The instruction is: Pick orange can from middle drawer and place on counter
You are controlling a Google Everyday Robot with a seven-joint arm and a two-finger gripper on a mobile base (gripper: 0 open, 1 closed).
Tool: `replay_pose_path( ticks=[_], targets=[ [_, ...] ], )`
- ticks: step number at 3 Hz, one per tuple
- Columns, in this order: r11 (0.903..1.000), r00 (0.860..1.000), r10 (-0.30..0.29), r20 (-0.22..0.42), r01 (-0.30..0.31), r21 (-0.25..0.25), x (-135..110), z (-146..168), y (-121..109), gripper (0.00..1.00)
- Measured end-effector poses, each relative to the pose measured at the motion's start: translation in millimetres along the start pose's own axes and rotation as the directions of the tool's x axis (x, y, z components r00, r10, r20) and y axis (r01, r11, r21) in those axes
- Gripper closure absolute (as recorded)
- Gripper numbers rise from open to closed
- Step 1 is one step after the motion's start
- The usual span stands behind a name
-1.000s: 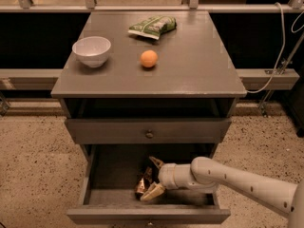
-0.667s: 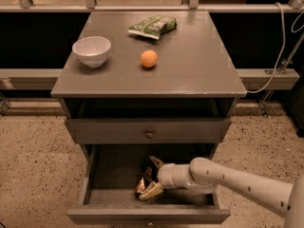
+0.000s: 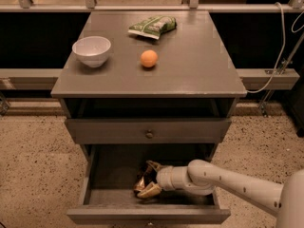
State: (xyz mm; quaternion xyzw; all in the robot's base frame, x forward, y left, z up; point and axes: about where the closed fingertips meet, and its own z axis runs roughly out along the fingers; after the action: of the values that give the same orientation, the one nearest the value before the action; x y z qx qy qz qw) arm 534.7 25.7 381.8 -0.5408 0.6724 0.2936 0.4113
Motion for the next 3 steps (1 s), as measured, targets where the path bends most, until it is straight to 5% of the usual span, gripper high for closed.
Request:
replay_pose_path(
  ticks=[1,2,3],
  targets=[
    [1.0,1.0,-0.001,0.006,0.002,-0.005,3.7,2.3,1.1,0.45],
    [0.9999,0.996,-0.01,0.086,0.009,0.006,-1.5,-1.9,0.6,0.69],
    [0.9978,0.971,-0.059,0.232,0.05,0.043,-30.9,-27.7,-1.3,0.93]
  ],
)
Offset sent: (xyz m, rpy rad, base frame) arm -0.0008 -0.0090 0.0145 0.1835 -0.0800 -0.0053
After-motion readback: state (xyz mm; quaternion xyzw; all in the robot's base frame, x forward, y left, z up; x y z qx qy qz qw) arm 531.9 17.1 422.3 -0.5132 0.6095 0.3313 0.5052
